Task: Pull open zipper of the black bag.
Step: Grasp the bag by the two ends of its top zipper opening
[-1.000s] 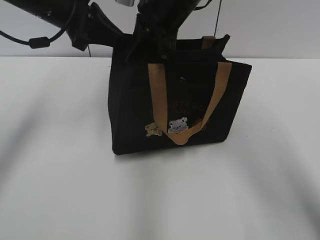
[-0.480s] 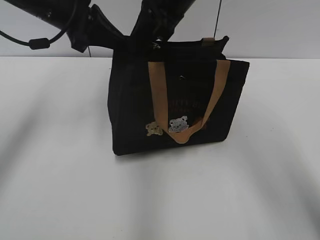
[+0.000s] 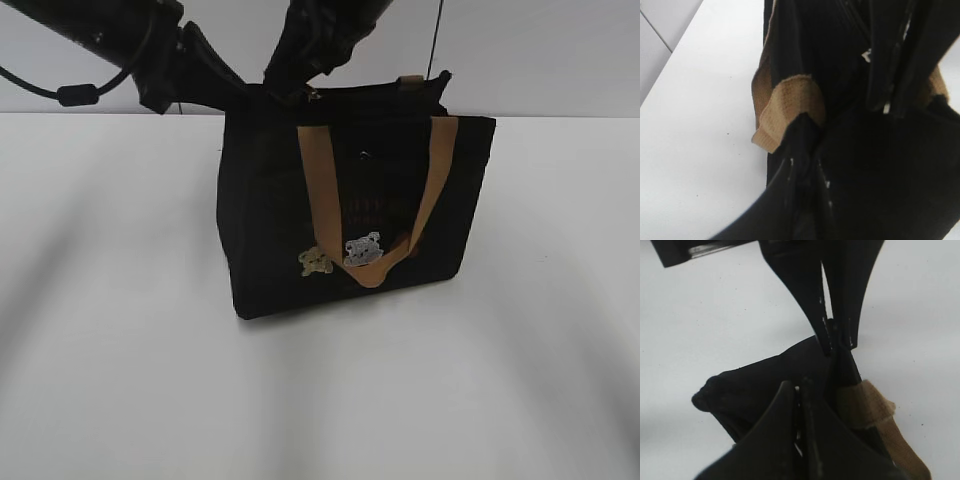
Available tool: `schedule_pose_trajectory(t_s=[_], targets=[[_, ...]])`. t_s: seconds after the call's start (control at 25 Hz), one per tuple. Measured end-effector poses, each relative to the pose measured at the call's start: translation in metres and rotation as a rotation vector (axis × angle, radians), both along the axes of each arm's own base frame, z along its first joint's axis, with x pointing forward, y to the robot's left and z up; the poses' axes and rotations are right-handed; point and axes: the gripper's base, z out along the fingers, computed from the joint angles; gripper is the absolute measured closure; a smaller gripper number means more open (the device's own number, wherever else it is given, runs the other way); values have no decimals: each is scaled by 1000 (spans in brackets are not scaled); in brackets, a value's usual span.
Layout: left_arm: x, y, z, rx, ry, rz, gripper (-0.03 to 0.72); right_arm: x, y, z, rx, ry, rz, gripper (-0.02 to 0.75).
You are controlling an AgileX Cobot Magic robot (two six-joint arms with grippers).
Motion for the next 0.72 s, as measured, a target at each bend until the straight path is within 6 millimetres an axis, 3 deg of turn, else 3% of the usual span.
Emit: schedule_pose_trajectory(t_s=[0.2,0.72], targets=[[3,-1,-8,-3,40,16,639,7,-13,1,14,61,-115,749],[2,-10,-8,-36,54,21,639,34,-78,11,77,136,-315,749]])
